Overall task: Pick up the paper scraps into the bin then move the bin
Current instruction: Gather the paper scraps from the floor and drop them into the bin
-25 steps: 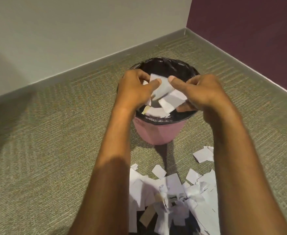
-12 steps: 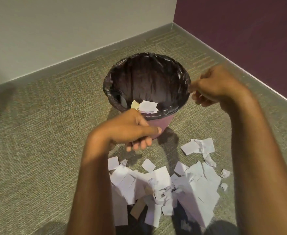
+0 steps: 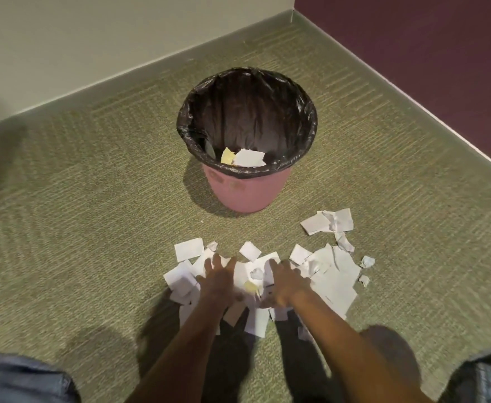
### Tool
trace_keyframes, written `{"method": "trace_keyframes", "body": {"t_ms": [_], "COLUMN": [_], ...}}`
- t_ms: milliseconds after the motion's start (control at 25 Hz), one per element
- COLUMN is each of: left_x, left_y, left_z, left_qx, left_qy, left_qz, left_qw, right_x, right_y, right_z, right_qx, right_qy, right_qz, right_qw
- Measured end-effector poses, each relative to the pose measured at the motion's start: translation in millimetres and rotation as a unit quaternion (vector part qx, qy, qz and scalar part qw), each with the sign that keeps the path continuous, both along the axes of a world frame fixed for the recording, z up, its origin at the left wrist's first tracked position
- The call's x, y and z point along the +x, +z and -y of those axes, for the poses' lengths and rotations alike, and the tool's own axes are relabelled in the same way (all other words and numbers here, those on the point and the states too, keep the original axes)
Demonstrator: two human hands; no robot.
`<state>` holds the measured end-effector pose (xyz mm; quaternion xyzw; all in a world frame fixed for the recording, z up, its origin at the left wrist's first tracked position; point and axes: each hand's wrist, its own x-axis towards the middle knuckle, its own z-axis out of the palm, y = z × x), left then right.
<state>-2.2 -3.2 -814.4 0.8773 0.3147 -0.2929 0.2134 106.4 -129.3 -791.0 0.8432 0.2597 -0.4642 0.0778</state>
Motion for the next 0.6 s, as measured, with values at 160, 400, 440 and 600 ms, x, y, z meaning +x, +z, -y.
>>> {"method": "trace_keyframes", "body": {"t_ms": [160, 400, 440, 600], "left_x": [-20.4, -32.8, -32.3, -28.0], "left_y": [-18.0, -36.1, -35.5, -38.4], "left_z": [1.3, 9.2, 9.6, 18.0], "left_qx": [0.025, 0.089, 0.09, 0.092], "left_qy": [-0.023, -0.067, -0.069, -0.076], "left_qz": [-0.032, -0.003, -0.009, 0.025], "left_qw": [0.999, 0.994, 0.993, 0.993], "right_x": [-24.6, -41.8, -39.9, -32.8], "right_y": [-17.4, -41.3, -38.6, -18.7], "right_z": [8.9, 12.2, 9.1, 1.2], "right_qx": [-0.026, -0.003, 0.005, 0.052], "right_qy": [0.071, 0.157, 0.158, 0.18], "right_qz": [0.071, 0.173, 0.175, 0.174], "right_qw": [0.995, 0.972, 0.972, 0.967]}}
